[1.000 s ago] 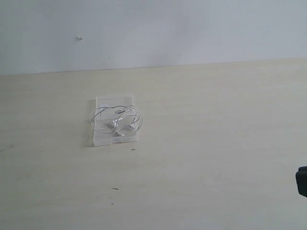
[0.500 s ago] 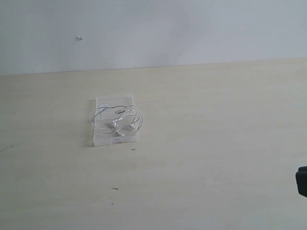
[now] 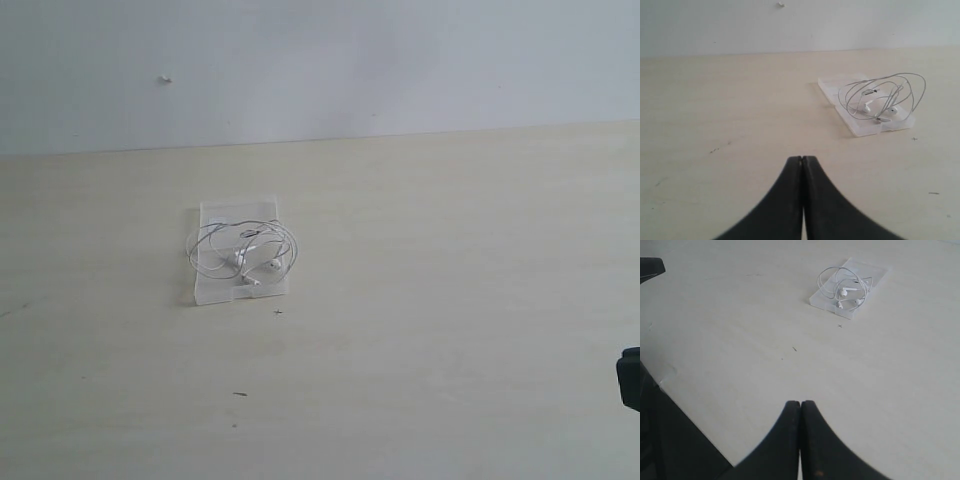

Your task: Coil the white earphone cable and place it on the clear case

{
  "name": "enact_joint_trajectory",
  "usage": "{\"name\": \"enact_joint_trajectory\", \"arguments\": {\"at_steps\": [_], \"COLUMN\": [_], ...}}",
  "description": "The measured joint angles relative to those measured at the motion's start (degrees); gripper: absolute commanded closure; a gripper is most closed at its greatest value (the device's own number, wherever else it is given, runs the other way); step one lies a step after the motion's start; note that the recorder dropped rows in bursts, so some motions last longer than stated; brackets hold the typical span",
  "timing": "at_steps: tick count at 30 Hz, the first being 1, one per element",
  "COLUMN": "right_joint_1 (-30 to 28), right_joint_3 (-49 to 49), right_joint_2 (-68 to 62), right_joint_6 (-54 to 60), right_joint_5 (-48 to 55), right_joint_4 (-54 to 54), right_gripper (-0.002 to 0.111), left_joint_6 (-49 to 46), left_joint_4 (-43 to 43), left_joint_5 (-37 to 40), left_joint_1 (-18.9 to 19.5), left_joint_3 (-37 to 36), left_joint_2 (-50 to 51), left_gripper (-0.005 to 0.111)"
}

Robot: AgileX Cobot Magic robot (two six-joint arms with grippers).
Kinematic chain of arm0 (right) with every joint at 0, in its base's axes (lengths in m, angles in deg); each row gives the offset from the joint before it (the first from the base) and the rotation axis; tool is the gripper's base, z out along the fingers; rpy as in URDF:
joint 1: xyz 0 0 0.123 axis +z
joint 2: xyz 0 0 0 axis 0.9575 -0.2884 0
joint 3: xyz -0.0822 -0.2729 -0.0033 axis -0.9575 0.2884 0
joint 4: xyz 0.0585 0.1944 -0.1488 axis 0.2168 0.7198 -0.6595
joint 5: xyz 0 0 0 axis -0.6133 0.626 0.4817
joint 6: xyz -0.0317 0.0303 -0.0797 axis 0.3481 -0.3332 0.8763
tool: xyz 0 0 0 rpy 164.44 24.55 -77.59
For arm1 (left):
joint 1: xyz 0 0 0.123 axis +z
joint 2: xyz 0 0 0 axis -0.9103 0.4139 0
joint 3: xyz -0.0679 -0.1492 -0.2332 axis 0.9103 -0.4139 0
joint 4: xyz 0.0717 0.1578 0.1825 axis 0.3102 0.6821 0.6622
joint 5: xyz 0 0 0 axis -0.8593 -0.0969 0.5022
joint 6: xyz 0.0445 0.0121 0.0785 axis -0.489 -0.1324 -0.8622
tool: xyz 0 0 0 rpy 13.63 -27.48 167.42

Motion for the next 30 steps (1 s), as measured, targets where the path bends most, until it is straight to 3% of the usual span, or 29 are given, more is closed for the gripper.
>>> {"name": "enact_joint_trajectory", "arguments": {"at_steps": [15,18,24,30], "right_joint_1": [-1.07,-5.14,-14.07,-21.66], "right_joint_3": [0.13,1.90,12.39,25.49], "right_joint_2": [1.37,3.76,10.91,17.26], "right_joint_6": [2.69,6.11,7.49,2.59], "right_joint_5": [-0.97,-8.24,-33.11,-53.98], "right_joint_4": [-0.68,-1.04,-0.39,1.20], "right_gripper": [0.108,0.108,0.108,0.108], "left_joint_6": [0.00,0.00,0.00,0.00], "left_joint_4": [0.00,-0.11,-0.11,-0.11], "left_joint_5": [0.00,0.00,0.00,0.00], "left_joint_1": [0.00,0.00,0.00,0.00], "left_joint_3": [0.00,0.00,0.00,0.00], "left_joint_2": [0.00,0.00,0.00,0.00], "left_gripper": [0.107,0.107,0.107,0.107]}}
